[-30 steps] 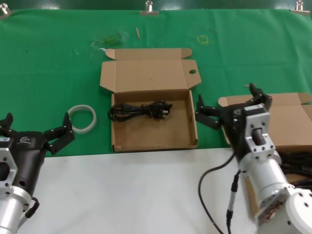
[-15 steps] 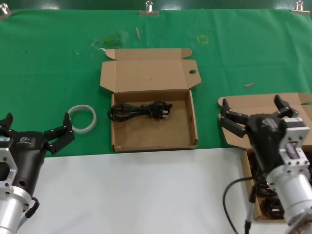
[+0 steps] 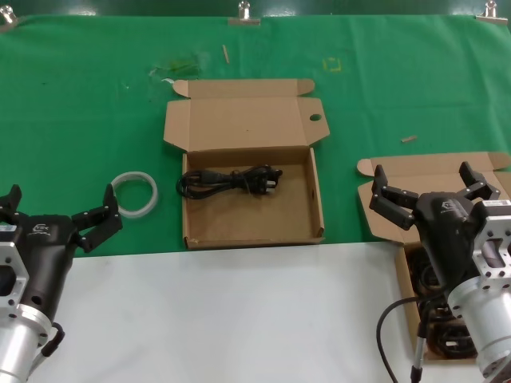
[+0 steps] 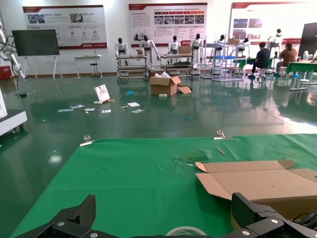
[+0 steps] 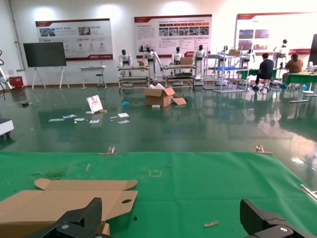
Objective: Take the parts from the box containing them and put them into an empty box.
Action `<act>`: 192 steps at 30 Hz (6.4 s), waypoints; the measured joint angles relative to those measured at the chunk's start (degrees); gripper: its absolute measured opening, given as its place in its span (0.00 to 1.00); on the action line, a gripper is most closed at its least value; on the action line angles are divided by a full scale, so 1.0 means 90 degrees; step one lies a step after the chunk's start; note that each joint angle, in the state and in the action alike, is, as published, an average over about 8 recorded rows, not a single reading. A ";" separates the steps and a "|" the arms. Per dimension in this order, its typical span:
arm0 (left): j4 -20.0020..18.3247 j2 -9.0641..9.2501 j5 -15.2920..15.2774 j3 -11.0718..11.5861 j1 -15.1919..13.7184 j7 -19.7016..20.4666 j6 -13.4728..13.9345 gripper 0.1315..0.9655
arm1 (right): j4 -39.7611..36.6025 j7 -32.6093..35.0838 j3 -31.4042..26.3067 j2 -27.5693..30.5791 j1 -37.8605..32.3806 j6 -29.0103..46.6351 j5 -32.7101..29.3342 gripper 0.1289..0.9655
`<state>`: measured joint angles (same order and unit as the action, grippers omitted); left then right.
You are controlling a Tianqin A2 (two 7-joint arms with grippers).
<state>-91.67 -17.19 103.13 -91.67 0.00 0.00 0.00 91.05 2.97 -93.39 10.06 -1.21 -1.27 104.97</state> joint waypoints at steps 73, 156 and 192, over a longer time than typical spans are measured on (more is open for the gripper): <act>0.0000 0.0000 0.0000 0.0000 0.0000 0.0000 0.0000 1.00 | 0.0000 0.0000 0.0000 0.0000 0.0000 0.0000 0.0000 1.00; 0.0000 0.0000 0.0000 0.0000 0.0000 0.0000 0.0000 1.00 | 0.0000 0.0000 0.0000 0.0000 0.0000 0.0000 0.0000 1.00; 0.0000 0.0000 0.0000 0.0000 0.0000 0.0000 0.0000 1.00 | 0.0000 0.0000 0.0000 0.0000 0.0000 0.0000 0.0000 1.00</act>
<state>-91.67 -17.19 103.13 -91.67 0.00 0.00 0.00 91.05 2.96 -93.39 10.06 -1.21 -1.27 104.97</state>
